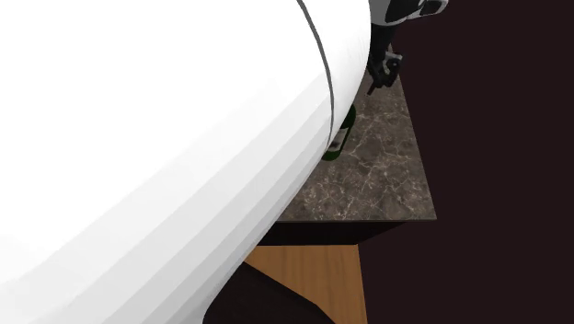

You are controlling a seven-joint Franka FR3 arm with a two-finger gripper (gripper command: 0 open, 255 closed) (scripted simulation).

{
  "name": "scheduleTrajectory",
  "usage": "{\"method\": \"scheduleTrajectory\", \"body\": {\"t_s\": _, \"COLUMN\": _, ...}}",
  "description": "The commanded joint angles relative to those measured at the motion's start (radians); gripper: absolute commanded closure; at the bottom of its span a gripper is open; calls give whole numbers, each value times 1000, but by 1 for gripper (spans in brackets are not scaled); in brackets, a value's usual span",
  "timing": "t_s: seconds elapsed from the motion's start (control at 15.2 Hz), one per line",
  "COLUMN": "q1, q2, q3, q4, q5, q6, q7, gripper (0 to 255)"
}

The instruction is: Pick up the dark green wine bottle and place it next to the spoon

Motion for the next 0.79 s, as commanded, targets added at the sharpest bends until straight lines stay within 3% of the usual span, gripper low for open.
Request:
{"method": "scheduleTrajectory", "body": {"t_s": 0.0, "q1": 2, "q2": 1, "q3": 1, "q4": -27, "q5": 0, "q6": 28, "q7": 0, "gripper": 0}}
{"method": "scheduleTrajectory", "body": {"t_s": 0.53, "q1": 2, "q2": 2, "q3": 1, "q4": -33, "q5": 0, "q6": 35, "q7": 0, "gripper": 0}}
{"method": "scheduleTrajectory", "body": {"t_s": 0.59, "q1": 2, "q2": 2, "q3": 1, "q4": -33, "q5": 0, "q6": 35, "q7": 0, "gripper": 255}}
{"method": "scheduleTrajectory", "body": {"t_s": 0.73, "q1": 2, "q2": 2, "q3": 1, "q4": -33, "q5": 0, "q6": 35, "q7": 0, "gripper": 255}}
